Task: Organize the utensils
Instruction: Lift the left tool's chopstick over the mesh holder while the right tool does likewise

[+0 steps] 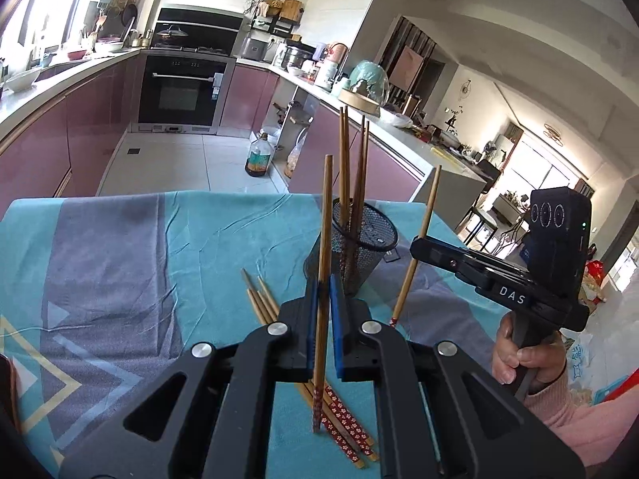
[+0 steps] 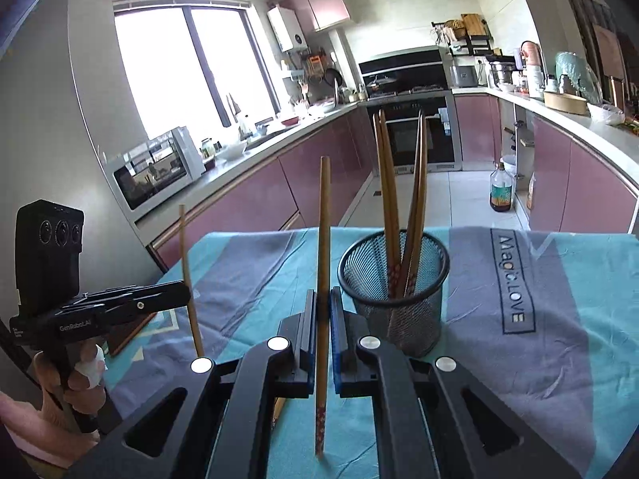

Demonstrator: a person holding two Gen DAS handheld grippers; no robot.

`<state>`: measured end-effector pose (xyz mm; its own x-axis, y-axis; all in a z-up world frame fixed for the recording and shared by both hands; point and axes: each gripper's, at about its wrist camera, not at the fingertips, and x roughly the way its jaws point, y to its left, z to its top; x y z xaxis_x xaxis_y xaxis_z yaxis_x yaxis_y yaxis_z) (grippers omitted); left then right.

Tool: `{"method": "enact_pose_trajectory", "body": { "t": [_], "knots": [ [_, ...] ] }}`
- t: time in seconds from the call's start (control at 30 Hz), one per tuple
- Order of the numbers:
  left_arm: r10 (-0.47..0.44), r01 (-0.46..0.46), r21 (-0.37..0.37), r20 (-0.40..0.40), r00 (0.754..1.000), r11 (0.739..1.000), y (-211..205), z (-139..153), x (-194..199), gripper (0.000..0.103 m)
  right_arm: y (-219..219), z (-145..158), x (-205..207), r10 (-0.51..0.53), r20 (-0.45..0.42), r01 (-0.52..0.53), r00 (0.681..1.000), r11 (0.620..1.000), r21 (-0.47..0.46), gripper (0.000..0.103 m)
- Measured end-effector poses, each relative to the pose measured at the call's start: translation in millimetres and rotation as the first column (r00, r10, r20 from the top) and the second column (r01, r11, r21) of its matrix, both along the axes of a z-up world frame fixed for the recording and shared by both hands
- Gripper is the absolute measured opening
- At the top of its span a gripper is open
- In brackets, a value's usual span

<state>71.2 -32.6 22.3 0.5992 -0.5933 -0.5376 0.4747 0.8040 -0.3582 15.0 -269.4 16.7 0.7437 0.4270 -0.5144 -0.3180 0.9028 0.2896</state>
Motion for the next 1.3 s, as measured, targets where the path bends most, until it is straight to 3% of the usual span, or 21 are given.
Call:
{"method": "enact_pose_trajectory", "body": {
  "t": [0.47,0.63,0.83,1.0,1.3],
  "knots": [
    [-0.013,0.022,-0.073,0.119,0.993,0.997,-9.7,57.9,12.6,0.006,-14.1,45.7,4.3,-0.016,0.124,0.018,0.992,1.0,-0.015,0.005],
    [-0.027,0.043,-0.1,0.154,0.988,0.994,-19.6,79.0,20.5,0.001,-18.5,62.0,5.0,-0.026,0.165,0.032,0.986,0.999,-0.033,0.005],
    [-0.052,0.071,-0.101,0.185,0.981,0.992,-35.1,95.7,26.7,0.001,-26.5,71.8,11.0,-0.038,0.182,0.042,0.983,0.999,-0.018,0.005],
    [-0.064,0.073,-0.055,0.156,0.986,0.996,-42.5,83.6,31.2,0.001,-29.8,64.0,13.4,-0.038,0.165,0.041,0.986,0.999,-0.011,0.005],
    [-0.022,0.022,0.09,-0.005,1.0,0.996,-50.0,8.5,64.5,0.005,-35.1,42.4,14.3,-0.028,0.107,0.027,0.994,1.0,0.006,0.005]
  ]
}}
